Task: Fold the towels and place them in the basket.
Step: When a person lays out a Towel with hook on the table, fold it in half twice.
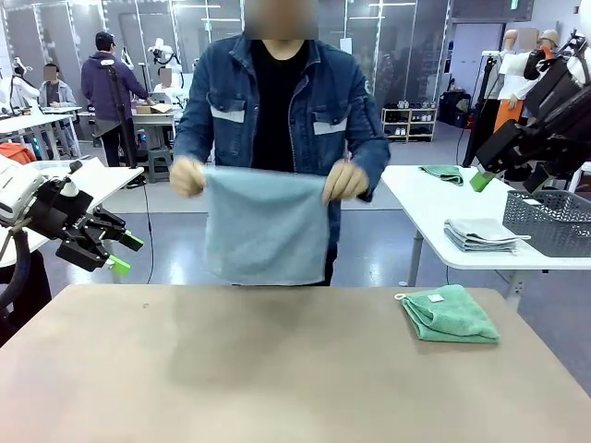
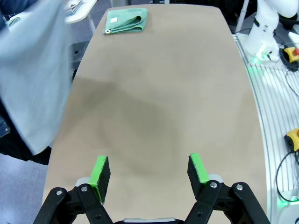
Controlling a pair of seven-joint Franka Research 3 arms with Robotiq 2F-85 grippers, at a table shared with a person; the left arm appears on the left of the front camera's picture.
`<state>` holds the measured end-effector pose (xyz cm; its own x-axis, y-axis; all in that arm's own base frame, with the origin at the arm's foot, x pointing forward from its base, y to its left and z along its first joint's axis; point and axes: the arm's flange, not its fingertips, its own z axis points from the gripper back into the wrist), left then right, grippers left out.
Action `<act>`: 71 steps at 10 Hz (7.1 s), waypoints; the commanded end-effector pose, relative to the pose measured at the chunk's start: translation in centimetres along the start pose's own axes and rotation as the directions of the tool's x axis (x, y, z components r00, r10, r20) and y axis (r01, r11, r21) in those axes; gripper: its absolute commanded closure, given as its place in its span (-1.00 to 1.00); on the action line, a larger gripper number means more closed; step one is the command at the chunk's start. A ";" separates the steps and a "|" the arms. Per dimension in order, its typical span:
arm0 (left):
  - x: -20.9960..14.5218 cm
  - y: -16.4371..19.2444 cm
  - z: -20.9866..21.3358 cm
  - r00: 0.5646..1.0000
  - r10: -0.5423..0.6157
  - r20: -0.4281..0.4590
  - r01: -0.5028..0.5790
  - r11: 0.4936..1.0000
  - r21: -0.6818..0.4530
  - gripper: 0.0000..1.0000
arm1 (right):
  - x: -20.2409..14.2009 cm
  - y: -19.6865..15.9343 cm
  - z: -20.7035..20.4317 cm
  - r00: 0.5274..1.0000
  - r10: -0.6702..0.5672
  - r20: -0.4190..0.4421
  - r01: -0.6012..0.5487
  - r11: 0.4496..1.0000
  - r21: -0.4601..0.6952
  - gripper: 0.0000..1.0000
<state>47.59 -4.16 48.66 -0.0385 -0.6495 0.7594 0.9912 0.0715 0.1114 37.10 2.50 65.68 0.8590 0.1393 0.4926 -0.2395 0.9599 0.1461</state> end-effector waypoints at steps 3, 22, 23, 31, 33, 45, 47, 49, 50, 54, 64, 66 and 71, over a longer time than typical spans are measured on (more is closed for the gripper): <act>0.1 0.1 0.0 1.000 -0.002 0.002 0.002 1.000 0.006 -0.69 | 0.2 0.3 0.0 1.000 -0.015 0.000 0.015 1.000 -0.003 -1.00; 0.0 0.0 0.0 1.000 0.000 0.000 0.000 1.000 0.000 -0.69 | 0.0 0.0 0.0 1.000 0.000 0.000 0.000 1.000 0.000 -1.00; 1.6 -0.4 -0.1 0.999 -0.029 -0.041 0.029 1.000 0.006 -0.69 | 0.5 1.1 -0.2 0.997 0.070 -0.032 -0.070 0.998 -0.003 -1.00; 16.2 -8.4 -9.1 0.864 -0.071 -0.498 0.066 0.997 -0.028 -1.00 | -3.1 18.0 -9.0 0.423 0.875 -0.237 -0.845 0.475 0.246 -1.00; 16.7 -11.4 -10.4 0.810 -0.079 -0.581 0.082 0.996 -0.020 -1.00 | -5.8 20.1 -13.1 0.273 0.938 -0.215 -0.880 0.334 0.339 -1.00; 10.5 -15.2 -13.7 0.703 -0.087 -0.706 0.073 0.996 -0.049 -1.00 | -7.8 22.9 -21.8 0.187 0.958 -0.215 -0.897 0.256 0.361 -1.00; 10.4 -14.6 -13.9 0.699 -0.099 -0.708 0.094 0.994 -0.046 -1.00 | -8.0 22.9 -21.5 0.186 0.954 -0.235 -0.899 0.262 0.352 -1.00; 10.7 -14.9 -13.4 0.711 -0.088 -0.698 0.057 0.996 -0.068 -1.00 | -8.0 22.9 -21.5 0.186 0.954 -0.235 -0.899 0.262 0.352 -1.00; 10.7 -14.9 -13.4 0.711 -0.088 -0.698 0.057 0.996 -0.068 -1.00 | -8.0 22.9 -21.5 0.186 0.954 -0.235 -0.899 0.262 0.352 -1.00; 10.7 -15.8 -14.0 0.698 -0.120 -0.706 0.089 0.993 -0.081 -1.00 | -8.0 22.9 -21.6 0.186 0.954 -0.235 -0.899 0.262 0.352 -1.00; 0.3 -19.6 -18.8 0.674 -0.056 -0.737 0.026 0.998 -0.052 -1.00 | -14.8 21.2 -30.5 0.221 0.951 -0.217 -0.885 0.289 0.366 -1.00; -1.3 -19.5 -20.2 0.675 -0.063 -0.735 0.019 0.998 -0.068 -1.00 | -15.1 20.8 -32.3 0.238 0.946 -0.221 -0.876 0.307 0.371 -1.00; -2.4 -20.2 -22.2 0.685 -0.069 -0.725 0.034 0.997 -0.063 -1.00 | -15.8 20.8 -33.5 0.267 0.935 -0.234 -0.870 0.338 0.359 -1.00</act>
<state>34.23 -23.14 32.55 -0.0160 -0.9984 0.0536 0.9982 -0.0128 0.0591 33.65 28.05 32.89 0.0841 0.9949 0.0558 -0.9949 0.0870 -0.0514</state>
